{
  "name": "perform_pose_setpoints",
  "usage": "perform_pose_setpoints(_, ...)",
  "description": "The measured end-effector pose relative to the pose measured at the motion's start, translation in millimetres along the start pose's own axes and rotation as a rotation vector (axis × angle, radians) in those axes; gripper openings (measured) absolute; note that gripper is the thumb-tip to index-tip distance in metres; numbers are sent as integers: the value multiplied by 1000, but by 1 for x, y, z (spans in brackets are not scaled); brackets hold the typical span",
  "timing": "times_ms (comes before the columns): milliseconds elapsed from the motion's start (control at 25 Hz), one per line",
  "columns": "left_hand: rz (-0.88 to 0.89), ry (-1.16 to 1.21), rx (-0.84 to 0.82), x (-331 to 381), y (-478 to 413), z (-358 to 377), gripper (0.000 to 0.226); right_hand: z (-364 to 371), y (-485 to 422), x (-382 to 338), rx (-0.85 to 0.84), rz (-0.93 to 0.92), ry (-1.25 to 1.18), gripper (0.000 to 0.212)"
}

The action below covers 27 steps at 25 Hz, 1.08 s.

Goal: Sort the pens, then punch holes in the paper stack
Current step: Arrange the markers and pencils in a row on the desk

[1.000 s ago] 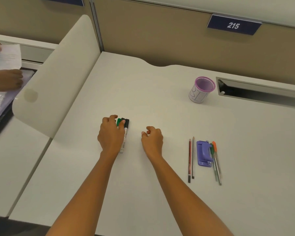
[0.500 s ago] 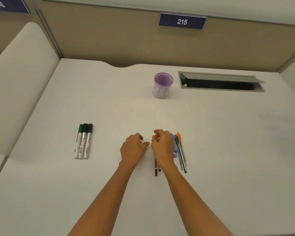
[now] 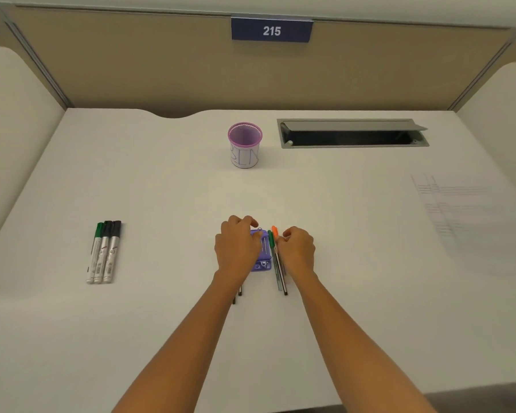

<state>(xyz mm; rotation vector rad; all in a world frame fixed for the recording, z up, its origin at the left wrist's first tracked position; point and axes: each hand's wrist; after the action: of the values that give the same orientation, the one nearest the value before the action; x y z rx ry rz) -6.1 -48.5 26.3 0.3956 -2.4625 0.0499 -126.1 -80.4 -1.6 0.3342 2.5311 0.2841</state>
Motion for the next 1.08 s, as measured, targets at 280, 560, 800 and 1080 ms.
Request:
perform_pose_setpoints(280, 84, -315, -90, 21, -22, 22, 26, -9, -24, 2, -67, -57, 168, 15)
perform_pose_setpoints(560, 56, -551, -191, 42, -30, 42, 35, -20, -33, 22, -80, -29, 136, 19)
perform_pose_setpoints(800, -30, -431, -149, 54, -37, 46, 23, -24, -32, 28, -82, -20, 6, 27)
perform_pose_setpoints(1080, -189, 246, -117, 57, -48, -2, 30, -51, -26, 3, -132, -79, -583, 17)
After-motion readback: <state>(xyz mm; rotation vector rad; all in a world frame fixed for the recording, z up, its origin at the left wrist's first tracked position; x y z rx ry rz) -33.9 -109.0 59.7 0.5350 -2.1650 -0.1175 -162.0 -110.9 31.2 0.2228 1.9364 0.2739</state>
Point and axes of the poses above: each hand's wrist, its own y-axis away from the middle knuckle, its own z-axis out of the palm, x = y × z, and after that the axes turned 6 degrees about y, right-handed
